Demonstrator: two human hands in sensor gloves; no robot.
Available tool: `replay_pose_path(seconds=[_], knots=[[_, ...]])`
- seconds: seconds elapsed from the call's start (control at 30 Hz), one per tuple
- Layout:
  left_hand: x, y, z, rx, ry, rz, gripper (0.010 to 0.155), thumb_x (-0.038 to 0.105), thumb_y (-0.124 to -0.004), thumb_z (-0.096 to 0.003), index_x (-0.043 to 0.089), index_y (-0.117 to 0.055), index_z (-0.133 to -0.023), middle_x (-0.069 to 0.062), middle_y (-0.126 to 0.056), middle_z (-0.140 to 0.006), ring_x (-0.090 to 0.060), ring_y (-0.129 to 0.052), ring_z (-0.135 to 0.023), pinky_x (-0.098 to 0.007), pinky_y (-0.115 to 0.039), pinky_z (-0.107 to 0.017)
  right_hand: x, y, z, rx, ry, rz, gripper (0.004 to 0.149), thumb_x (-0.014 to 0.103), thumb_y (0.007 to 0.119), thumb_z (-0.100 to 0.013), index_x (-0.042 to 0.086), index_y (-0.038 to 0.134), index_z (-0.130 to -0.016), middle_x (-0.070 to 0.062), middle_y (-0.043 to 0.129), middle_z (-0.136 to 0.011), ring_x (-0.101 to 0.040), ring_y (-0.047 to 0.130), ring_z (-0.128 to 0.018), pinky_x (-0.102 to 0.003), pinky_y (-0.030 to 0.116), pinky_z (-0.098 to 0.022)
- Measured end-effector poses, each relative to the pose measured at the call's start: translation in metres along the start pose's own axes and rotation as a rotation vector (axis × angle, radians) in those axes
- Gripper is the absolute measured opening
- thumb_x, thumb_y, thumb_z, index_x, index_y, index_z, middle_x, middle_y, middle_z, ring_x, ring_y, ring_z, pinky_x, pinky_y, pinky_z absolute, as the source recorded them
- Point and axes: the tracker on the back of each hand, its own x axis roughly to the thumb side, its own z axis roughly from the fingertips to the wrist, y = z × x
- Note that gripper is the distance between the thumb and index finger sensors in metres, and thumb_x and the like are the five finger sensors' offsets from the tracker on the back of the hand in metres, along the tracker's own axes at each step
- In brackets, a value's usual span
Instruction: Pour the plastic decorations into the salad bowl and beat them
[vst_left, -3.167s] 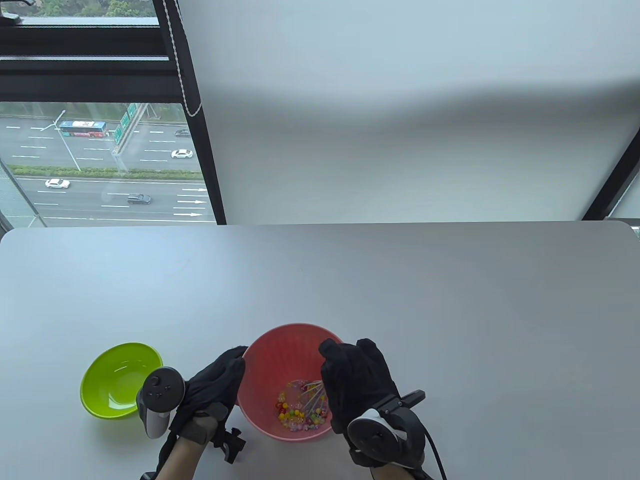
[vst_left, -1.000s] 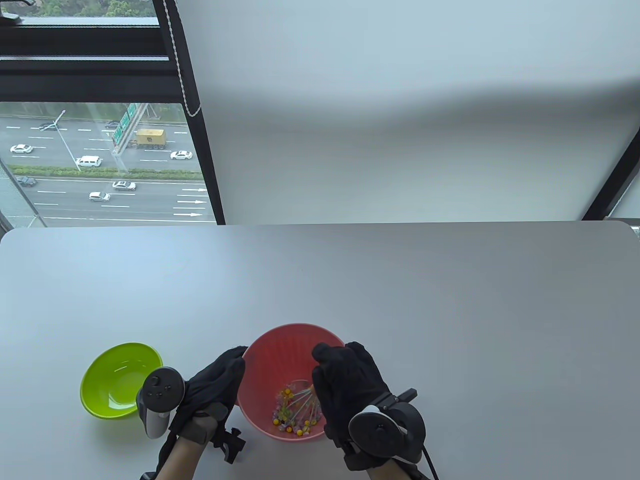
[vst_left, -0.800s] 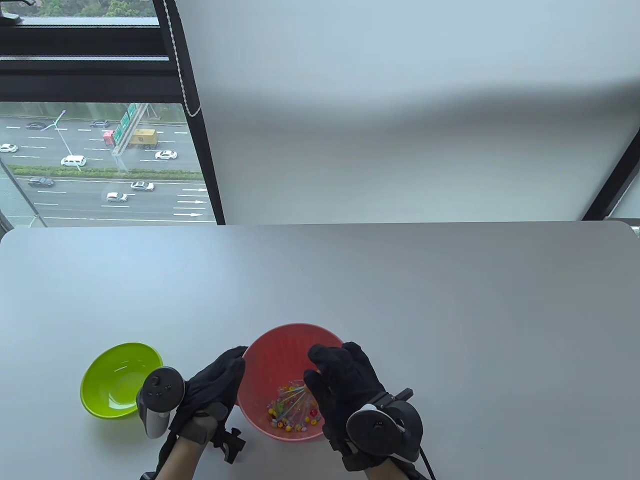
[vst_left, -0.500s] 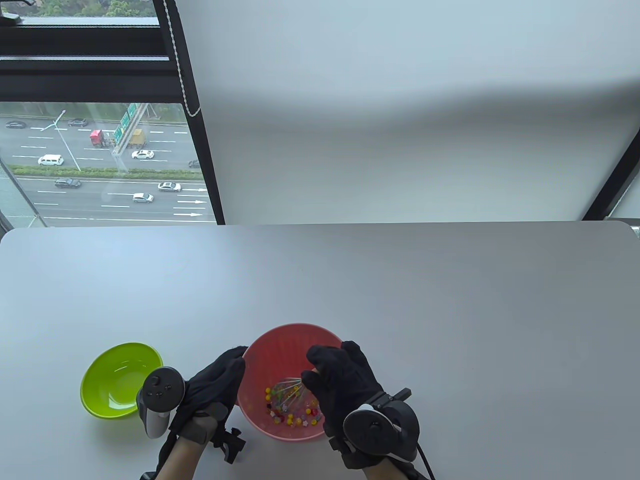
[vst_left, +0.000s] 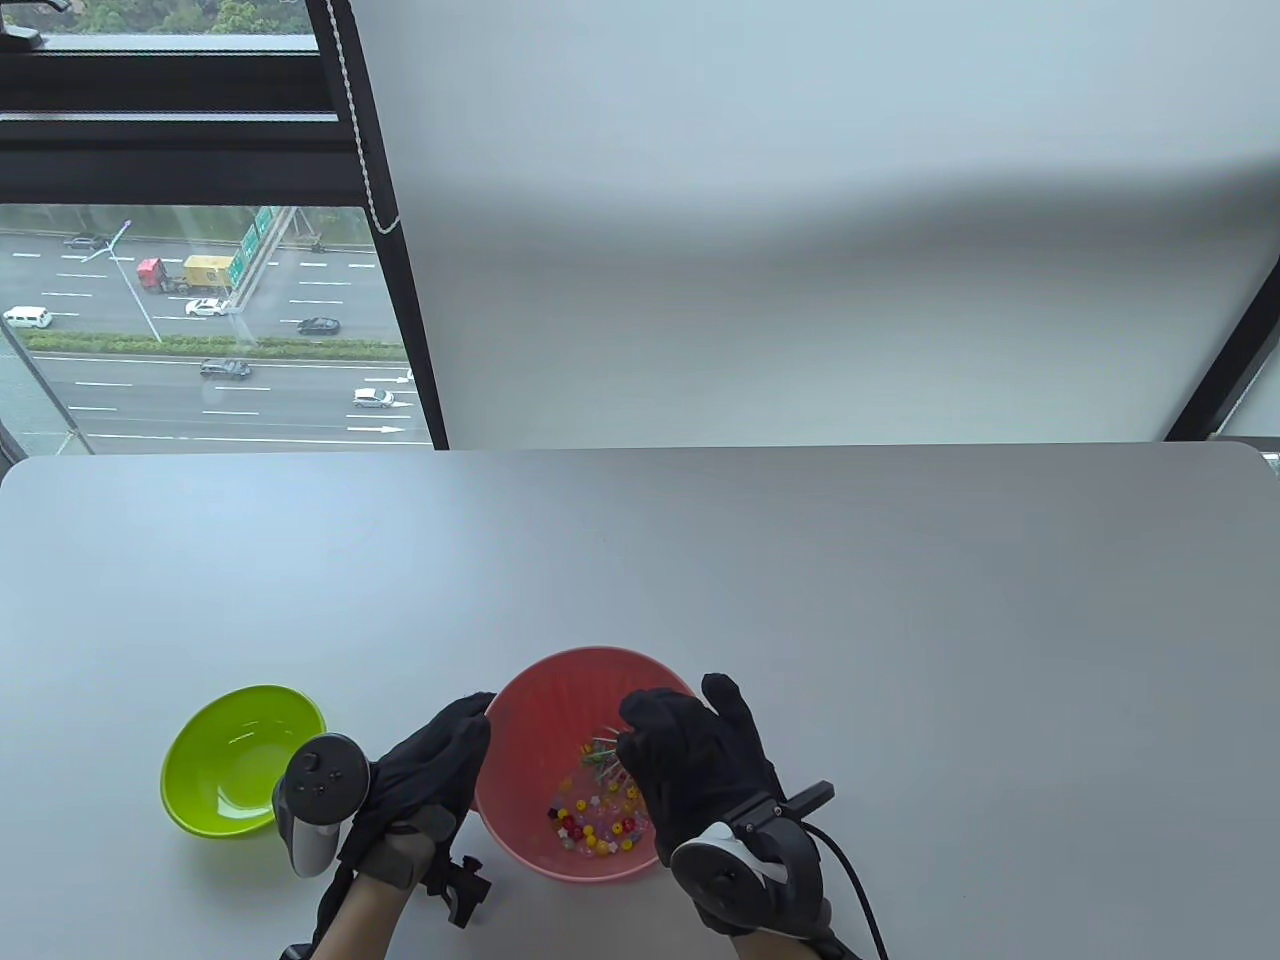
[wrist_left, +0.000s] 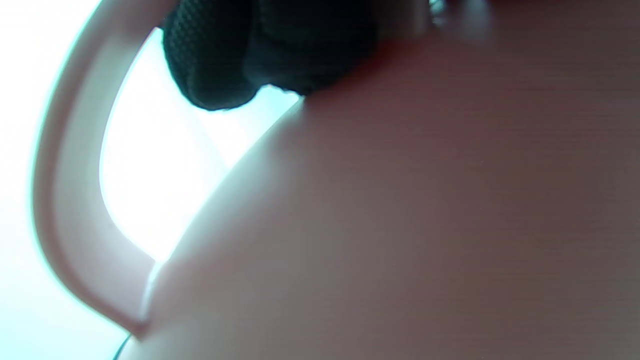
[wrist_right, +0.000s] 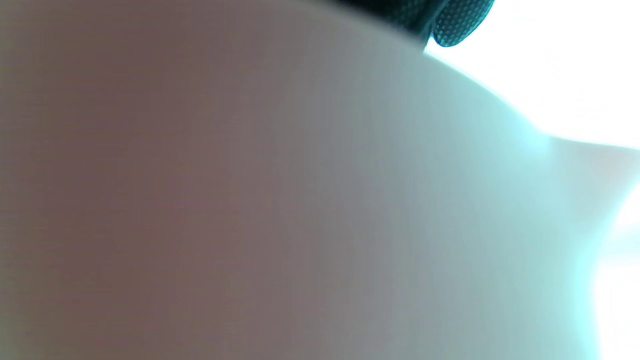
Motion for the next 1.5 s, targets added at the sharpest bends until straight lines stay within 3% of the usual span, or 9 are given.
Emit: replay_pose_path(seconds=[0.47, 0.8, 1.07, 1.5], knots=[[0.0, 0.0, 0.0, 0.0, 0.0, 0.001, 0.065, 0.057, -0.059, -0.0572, 0.007, -0.074, -0.096, -0.003, -0.092, -0.048, -0.033, -0.089, -0.06, -0.058, -0.056, -0.071, -0.005, -0.009, 0.0, -0.041, 0.035, -0.066, 0.045, 0.044, 0.063, -0.06, 0.03, 0.052, -0.102, 0.007, 0.075, -0.086, -0.018, 0.093, -0.049, -0.048, 0.054, -0.078], [0.0, 0.0, 0.0, 0.001, 0.0, 0.0, 0.065, 0.057, -0.059, -0.0572, 0.007, -0.074, -0.096, -0.003, -0.092, -0.048, -0.033, -0.089, -0.06, -0.058, -0.056, -0.071, -0.005, -0.002, 0.0, 0.009, 0.067, -0.193, 0.046, 0.046, 0.064, -0.06, 0.03, 0.053, -0.101, 0.007, 0.077, -0.085, -0.016, 0.095, -0.042, -0.047, 0.059, -0.076], [0.0, 0.0, 0.0, 0.0, 0.0, 0.001, 0.065, 0.057, -0.059, -0.0572, 0.007, -0.074, -0.096, -0.003, -0.092, -0.048, -0.033, -0.09, -0.06, -0.058, -0.056, -0.071, -0.004, 0.003, -0.002, 0.065, 0.072, -0.238, 0.05, 0.046, 0.072, -0.058, 0.029, 0.054, -0.101, 0.007, 0.076, -0.091, -0.017, 0.101, -0.052, -0.047, 0.06, -0.076], [0.0, 0.0, 0.0, 0.0, 0.0, 0.001, 0.065, 0.057, -0.059, -0.0571, 0.007, -0.074, -0.096, -0.003, -0.092, -0.048, -0.033, -0.09, -0.06, -0.058, -0.056, -0.071, -0.001, 0.004, -0.001, 0.047, 0.059, -0.197, 0.049, 0.044, 0.072, -0.057, 0.03, 0.055, -0.1, 0.006, 0.074, -0.094, -0.018, 0.103, -0.06, -0.047, 0.06, -0.077]])
